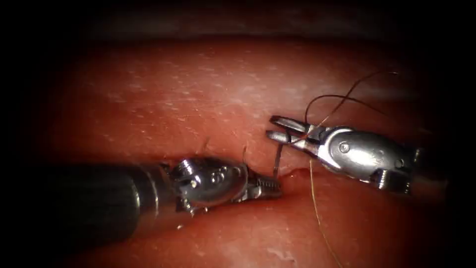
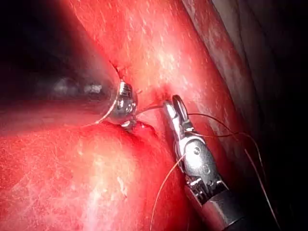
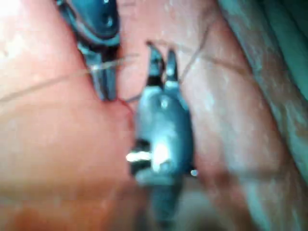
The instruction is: Wound Closure
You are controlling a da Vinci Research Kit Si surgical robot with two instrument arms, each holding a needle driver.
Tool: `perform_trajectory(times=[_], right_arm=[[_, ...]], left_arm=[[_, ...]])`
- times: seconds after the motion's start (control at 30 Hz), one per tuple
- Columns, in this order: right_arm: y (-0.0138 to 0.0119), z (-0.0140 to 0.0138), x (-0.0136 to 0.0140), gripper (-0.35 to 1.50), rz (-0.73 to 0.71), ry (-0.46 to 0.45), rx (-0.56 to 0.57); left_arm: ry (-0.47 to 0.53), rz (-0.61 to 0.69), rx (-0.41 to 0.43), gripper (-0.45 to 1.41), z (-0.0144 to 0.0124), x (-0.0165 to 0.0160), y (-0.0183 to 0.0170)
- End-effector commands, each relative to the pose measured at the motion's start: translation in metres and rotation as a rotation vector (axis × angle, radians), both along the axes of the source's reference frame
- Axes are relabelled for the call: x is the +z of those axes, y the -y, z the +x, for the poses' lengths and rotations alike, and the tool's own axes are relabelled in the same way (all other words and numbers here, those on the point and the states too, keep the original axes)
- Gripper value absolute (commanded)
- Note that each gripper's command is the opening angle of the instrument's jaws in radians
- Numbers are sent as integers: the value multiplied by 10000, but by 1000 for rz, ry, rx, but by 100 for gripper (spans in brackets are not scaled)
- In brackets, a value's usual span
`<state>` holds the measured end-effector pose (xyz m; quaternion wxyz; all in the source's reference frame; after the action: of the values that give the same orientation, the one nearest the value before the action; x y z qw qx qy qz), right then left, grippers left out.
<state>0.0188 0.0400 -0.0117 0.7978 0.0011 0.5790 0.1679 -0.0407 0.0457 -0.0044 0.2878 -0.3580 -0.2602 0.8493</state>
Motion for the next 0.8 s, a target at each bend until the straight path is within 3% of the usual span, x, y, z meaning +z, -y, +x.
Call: perform_trajectory(times=[0.03,0.23,0.4,0.47,0.5,0.53,0.63,0.8], right_arm=[[-2,7,7,-35,-5,-5,0],[-7,6,1,-35,-70,4,7],[-1,4,-12,-35,-223,24,30],[9,2,-16,-35,-360,-8,21],[9,2,-16,-35,-360,-8,21],[13,-2,-26,-35,-472,-30,14],[2,-2,-50,-35,-568,-58,32],[5,-5,-62,-35,-625,-62,27]], left_arm=[[1,2,7,9,-6,7,1],[4,15,21,9,-9,8,8],[6,25,32,9,-12,10,14],[9,26,38,11,-12,8,15],[9,26,38,11,-12,8,15],[12,32,40,11,-10,5,16],[9,33,43,11,-9,5,16],[10,38,45,11,-9,4,18]])
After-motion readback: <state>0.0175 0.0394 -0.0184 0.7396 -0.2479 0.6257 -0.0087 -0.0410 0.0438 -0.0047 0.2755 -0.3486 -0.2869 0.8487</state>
